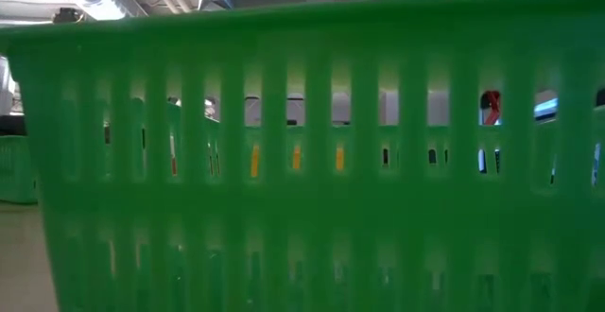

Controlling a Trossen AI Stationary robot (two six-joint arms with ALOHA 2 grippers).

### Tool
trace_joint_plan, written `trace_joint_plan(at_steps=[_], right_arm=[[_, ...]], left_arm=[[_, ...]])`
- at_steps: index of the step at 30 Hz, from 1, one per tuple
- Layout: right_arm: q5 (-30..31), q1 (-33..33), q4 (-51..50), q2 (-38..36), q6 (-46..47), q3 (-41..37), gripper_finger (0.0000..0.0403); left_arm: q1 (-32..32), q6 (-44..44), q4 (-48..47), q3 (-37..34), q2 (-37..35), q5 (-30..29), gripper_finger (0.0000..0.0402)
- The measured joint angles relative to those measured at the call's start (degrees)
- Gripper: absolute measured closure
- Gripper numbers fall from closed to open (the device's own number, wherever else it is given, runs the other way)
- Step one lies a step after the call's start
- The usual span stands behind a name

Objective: Stack baskets by color
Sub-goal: Stack the bottom green bin on the green bin

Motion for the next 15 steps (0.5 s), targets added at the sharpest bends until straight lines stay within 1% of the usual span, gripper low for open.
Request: trace_joint_plan(at_steps=[2, 5, 10, 15], right_arm=[[-2.1, -1.0, 0.9, 1.0, -1.6, 0.0, 0.0316], [-2.4, -2.1, 1.6, 2.1, -4.0, 0.0, 0.0316], [-5.4, -3.6, 1.8, 2.8, -4.7, 0.0, 0.0316], [-7.1, -4.4, 2.6, 2.8, -5.9, 0.0, 0.0316]], left_arm=[[0.0, 0.0, 0.0, 0.0, 0.0, 0.0, 0.0358], [0.0, 0.0, 0.0, 0.0, 0.0, 0.0, 0.0358], [0.0, 0.0, 0.0, 0.0, 0.0, 0.0, 0.0358], [0.0, -0.3, 0.0, 0.0, 0.0, -0.1, 0.0358]])
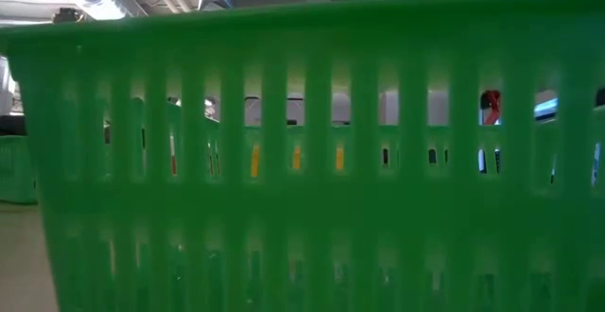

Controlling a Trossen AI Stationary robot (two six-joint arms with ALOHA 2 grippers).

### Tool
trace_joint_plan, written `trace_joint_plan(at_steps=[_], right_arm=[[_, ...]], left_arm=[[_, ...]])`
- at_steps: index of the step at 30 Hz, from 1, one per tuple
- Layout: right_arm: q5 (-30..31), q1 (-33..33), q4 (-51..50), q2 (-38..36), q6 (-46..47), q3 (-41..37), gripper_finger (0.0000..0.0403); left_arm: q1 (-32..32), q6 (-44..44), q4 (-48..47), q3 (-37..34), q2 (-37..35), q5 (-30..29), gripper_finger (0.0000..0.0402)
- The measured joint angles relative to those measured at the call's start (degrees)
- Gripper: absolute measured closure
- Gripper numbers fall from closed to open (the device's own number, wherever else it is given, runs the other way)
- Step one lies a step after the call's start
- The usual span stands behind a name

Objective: Stack baskets by color
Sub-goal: Stack the bottom green bin on the green bin

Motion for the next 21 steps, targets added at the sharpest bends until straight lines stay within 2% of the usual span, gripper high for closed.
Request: trace_joint_plan(at_steps=[21], right_arm=[[-1.0, 0.0, 1.8, 3.6, -2.1, 0.1, 0.0316]], left_arm=[[-0.1, -1.2, 0.0, 0.0, 0.0, -0.1, 0.0358]])
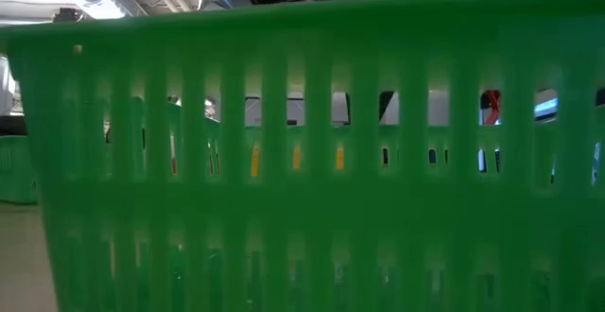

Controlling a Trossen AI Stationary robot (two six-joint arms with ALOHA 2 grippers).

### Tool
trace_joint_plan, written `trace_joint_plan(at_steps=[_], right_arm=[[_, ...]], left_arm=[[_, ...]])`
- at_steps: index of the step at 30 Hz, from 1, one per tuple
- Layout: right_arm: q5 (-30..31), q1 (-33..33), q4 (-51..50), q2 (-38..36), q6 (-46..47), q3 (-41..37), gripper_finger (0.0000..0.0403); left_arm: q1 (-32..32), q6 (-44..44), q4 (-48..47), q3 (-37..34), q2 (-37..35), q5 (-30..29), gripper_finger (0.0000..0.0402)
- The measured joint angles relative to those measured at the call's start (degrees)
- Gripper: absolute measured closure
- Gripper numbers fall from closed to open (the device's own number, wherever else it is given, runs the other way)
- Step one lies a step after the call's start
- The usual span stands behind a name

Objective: Stack baskets by color
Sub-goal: Stack the bottom green bin on the green bin

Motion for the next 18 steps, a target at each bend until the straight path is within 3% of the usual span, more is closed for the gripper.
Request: trace_joint_plan(at_steps=[12, 18], right_arm=[[2.1, 0.0, 2.6, 2.7, -2.0, 0.0, 0.0322], [5.7, -0.1, 3.0, 2.8, -2.4, 0.0, 0.0388]], left_arm=[[0.0, 0.0, 0.0, 0.0, 0.0, 0.0, 0.0358], [0.0, 0.1, 0.0, 0.0, 0.0, 0.0, 0.0358]])
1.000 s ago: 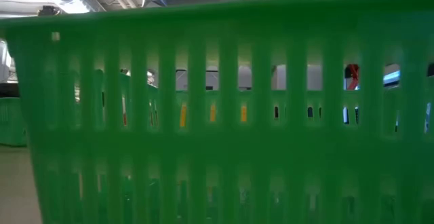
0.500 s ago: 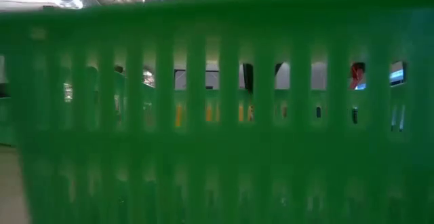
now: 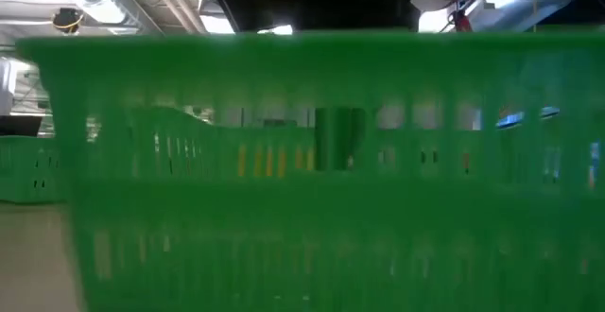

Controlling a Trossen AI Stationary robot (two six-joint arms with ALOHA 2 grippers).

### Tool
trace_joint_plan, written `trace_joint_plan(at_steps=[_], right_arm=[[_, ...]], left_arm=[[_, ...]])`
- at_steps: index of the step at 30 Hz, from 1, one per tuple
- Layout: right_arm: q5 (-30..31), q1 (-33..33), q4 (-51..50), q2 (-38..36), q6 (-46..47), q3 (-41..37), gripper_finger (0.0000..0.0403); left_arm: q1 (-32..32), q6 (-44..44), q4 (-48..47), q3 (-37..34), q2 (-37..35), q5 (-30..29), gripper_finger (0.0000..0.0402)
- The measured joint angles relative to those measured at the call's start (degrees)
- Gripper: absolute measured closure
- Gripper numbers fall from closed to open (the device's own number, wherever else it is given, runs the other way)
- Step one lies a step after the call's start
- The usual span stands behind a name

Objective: Stack baskets by color
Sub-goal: Stack the bottom green bin on the green bin

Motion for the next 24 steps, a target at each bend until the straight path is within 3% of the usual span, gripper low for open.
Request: trace_joint_plan(at_steps=[7, 15, 24], right_arm=[[1.8, -0.1, -1.1, -0.8, 0.2, 0.0, 0.0396], [2.6, -0.9, -10.1, -5.7, 5.7, 0.0, 0.0399], [13.5, -4.1, -24.4, -15.2, 10.6, 0.0, 0.0399]], left_arm=[[0.0, 0.0, 0.0, 0.0, 0.0, 0.0, 0.0358], [0.0, 0.4, 0.0, 0.0, 0.0, 0.0, 0.0358], [0.0, 0.5, 0.0, 0.0, 0.0, 0.0, 0.0358]])
